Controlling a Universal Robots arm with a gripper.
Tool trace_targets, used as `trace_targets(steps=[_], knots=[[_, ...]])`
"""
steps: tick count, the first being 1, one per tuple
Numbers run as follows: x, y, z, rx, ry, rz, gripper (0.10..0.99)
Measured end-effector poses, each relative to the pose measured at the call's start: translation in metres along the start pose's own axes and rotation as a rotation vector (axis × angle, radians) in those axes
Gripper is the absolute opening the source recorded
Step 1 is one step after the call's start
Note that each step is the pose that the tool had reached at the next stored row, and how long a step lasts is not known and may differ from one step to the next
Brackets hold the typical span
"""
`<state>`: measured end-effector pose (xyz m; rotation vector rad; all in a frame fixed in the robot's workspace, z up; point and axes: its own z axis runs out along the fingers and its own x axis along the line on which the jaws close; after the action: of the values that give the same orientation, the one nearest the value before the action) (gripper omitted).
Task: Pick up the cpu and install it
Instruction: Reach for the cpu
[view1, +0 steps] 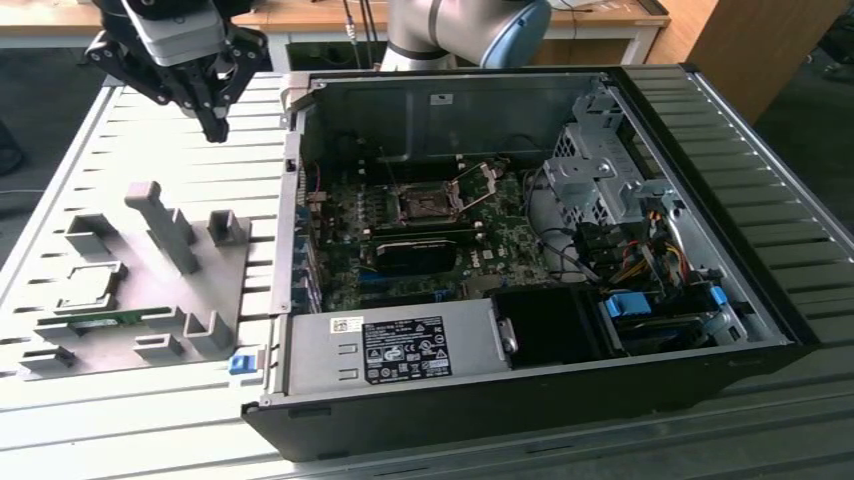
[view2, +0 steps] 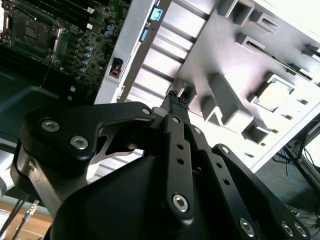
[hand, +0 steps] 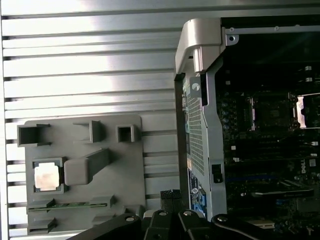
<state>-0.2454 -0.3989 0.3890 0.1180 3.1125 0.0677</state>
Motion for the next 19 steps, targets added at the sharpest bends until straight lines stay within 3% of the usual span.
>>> trace_targets(steps=[19], knots=[[0.0085, -0.0007, 0.0002, 0.0, 0.0, 0.0, 0.106]])
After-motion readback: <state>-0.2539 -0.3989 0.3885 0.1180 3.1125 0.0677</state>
